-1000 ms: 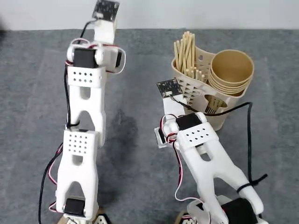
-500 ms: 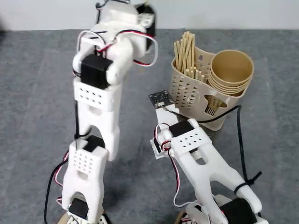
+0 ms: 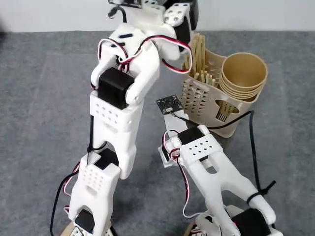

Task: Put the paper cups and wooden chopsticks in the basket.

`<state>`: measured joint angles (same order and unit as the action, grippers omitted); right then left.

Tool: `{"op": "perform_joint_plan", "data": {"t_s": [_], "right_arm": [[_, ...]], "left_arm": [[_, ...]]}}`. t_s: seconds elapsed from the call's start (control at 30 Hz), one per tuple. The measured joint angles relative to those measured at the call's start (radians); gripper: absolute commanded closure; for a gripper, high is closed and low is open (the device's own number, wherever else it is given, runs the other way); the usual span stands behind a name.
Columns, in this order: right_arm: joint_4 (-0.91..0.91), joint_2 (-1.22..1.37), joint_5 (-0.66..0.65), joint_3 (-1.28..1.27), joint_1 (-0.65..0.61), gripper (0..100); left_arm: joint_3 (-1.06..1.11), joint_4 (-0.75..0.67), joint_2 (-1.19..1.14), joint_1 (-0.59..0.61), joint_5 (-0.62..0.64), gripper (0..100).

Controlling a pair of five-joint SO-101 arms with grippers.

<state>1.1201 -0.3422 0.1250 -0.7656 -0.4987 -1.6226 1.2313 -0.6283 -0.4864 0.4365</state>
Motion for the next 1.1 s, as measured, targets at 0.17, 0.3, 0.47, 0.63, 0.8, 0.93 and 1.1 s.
{"op": "perform_joint_plan", "data": {"t_s": [0.17,0.3,0.47,0.63,0.8,0.93,1.1], "right_arm": [[0.000,0.000,0.000,0.000,0.000,99.0],[0.000,0.000,0.000,0.000,-0.002,99.0],[0.000,0.000,0.000,0.000,0.002,99.0],[-0.086,0.000,0.000,-0.068,0.000,99.0],[-0.183,0.000,0.000,-0.127,-0.002,99.0],[-0.192,0.000,0.000,-0.129,-0.002,99.0],[-0.195,0.000,0.000,-0.129,0.000,99.0]], "left_arm": [[0.000,-0.008,-0.025,-0.046,-0.038,99],[0.000,0.046,-0.023,-0.095,-0.077,99],[0.000,0.172,0.032,-0.106,-0.086,99],[0.000,0.299,0.170,-0.120,-0.126,99],[-0.002,0.430,0.258,-0.140,-0.150,99],[-0.002,0.497,0.288,-0.135,-0.158,99],[-0.002,0.505,0.374,-0.140,-0.176,99]]}}
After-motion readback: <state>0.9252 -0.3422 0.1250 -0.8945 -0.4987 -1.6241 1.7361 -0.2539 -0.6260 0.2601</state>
